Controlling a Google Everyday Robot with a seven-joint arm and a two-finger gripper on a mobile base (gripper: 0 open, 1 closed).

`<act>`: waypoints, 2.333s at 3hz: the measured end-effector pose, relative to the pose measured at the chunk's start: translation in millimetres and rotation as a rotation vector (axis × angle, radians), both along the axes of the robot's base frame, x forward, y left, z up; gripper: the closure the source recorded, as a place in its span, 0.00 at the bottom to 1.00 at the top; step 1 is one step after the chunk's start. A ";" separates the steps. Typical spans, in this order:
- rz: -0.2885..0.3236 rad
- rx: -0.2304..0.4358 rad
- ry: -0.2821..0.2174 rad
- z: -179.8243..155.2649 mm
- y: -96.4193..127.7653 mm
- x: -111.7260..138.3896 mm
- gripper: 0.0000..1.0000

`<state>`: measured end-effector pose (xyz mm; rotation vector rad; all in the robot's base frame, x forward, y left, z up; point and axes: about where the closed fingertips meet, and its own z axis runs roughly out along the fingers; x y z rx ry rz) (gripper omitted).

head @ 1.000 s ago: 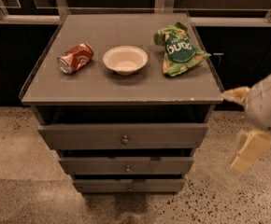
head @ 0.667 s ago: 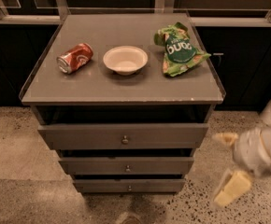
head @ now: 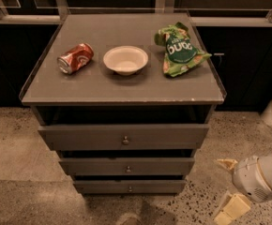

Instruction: Open bottom drawer

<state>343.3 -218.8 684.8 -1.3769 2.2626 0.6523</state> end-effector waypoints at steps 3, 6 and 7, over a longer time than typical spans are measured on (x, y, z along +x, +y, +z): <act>-0.007 0.225 -0.056 -195.0 19.8 39.2 0.00; -0.051 0.360 0.098 -338.2 54.6 35.3 0.00; -0.094 0.349 0.018 -389.9 61.4 70.2 0.00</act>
Offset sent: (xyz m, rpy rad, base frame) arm 0.0186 0.0340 -0.3329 0.4452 0.1066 -0.0325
